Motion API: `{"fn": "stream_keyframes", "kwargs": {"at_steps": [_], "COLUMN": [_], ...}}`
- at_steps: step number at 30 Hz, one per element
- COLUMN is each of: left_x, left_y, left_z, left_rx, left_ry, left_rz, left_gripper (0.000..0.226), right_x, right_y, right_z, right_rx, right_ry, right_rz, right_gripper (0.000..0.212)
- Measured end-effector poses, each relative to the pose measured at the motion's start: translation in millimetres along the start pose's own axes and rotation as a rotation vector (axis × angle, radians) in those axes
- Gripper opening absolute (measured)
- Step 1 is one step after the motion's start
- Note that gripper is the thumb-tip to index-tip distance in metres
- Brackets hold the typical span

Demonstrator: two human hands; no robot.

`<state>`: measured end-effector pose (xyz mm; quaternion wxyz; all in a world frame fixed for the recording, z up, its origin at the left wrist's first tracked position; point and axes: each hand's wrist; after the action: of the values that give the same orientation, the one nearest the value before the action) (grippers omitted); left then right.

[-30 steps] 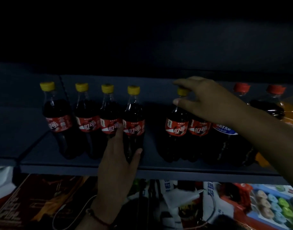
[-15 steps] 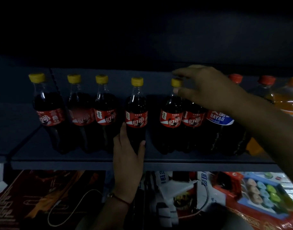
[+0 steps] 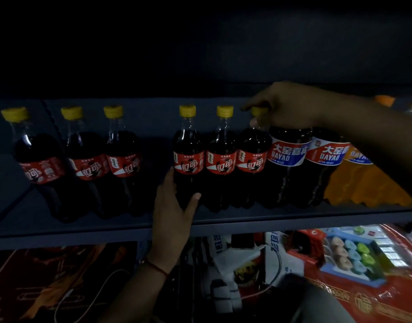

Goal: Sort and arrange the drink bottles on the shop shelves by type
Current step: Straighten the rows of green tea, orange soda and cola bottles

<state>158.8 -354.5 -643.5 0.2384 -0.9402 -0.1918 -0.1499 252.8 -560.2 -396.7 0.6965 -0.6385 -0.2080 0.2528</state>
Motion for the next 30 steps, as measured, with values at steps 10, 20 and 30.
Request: {"fn": "stream_keyframes", "kwargs": {"at_steps": [10,20,30], "left_x": [-16,-20,-9], "left_y": [-22,-163,-146], "left_z": [-15,13,56], "left_rx": [0.305,0.592,0.383], "left_ry": [0.031,-0.01,-0.075], "left_rz": [0.113,-0.289,-0.192], "left_gripper": [0.081,0.076,0.08], "right_x": [-2,28,92], "right_y": [17,39,39], "right_z": [-4,145,186], "right_rx": [-0.026,0.205,0.27], "right_ry": [0.013,-0.405,-0.252], "right_rz": [-0.077,-0.222,-0.188], "right_gripper": [0.062,0.059,0.043]}}
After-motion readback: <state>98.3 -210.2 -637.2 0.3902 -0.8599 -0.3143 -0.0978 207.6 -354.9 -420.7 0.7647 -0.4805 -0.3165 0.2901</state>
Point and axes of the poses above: each hand's wrist, its own x-axis towards the middle knuckle, its own y-axis out of the palm, z = x × y, and after that the axes turned 9 degrees about z, right-handed
